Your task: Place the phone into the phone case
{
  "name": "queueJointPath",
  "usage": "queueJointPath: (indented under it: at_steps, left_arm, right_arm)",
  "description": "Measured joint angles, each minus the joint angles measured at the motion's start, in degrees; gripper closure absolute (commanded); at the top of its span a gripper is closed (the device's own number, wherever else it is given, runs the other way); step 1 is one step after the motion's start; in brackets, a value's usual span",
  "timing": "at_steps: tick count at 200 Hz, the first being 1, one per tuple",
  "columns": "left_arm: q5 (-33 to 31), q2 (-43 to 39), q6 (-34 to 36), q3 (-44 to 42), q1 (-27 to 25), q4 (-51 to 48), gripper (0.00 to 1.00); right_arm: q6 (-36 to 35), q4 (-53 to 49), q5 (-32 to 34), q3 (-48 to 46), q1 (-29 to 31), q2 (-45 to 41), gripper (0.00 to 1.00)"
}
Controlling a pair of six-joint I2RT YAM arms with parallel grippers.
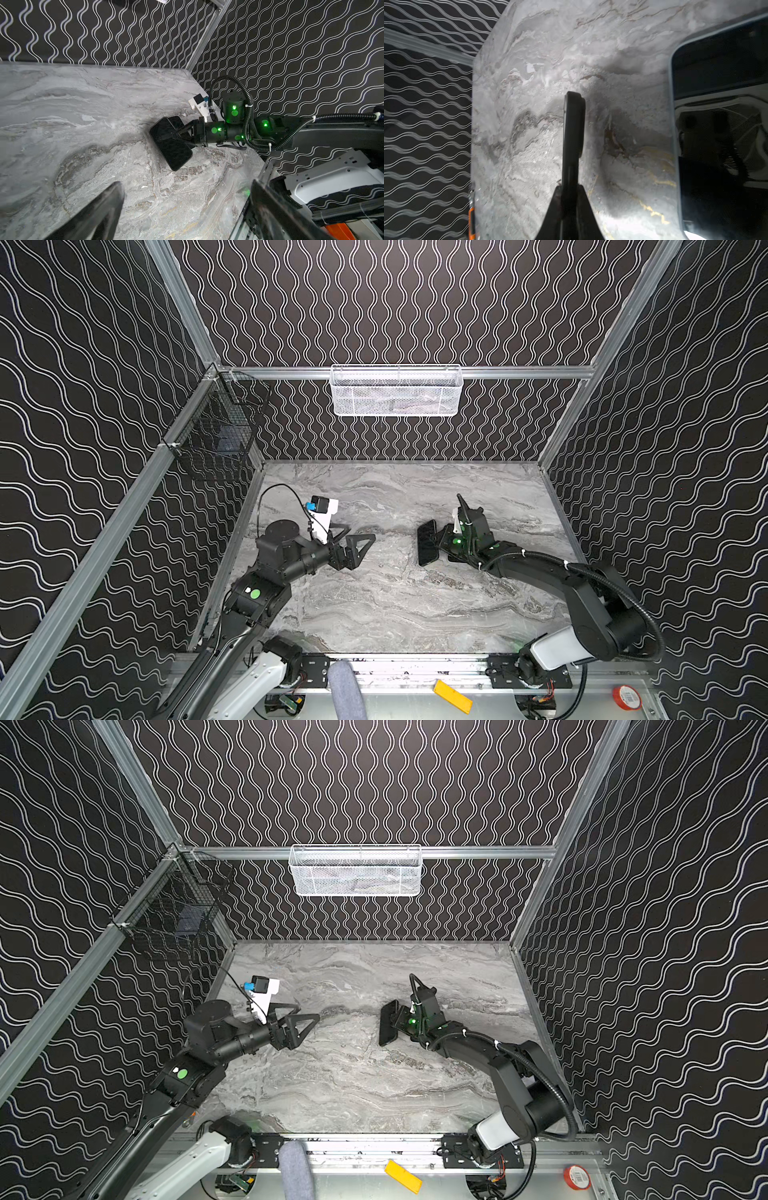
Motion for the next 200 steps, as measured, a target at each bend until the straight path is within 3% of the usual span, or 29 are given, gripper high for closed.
queueJointPath:
  at_steps: [135,200]
  left_arm:
    - [-4.57,-4.17,2.01,-1.81,0.00,-3.21,0.02]
    - [-6.25,-4.63,2.86,-2.19,0.00,-4.37,0.02]
  right_arm:
    - [0.42,2.45,5.40,5.53,3.19,9.90,0.95]
    - [-0.66,4.13,7.06,6.73,3.85,12.15,0.84]
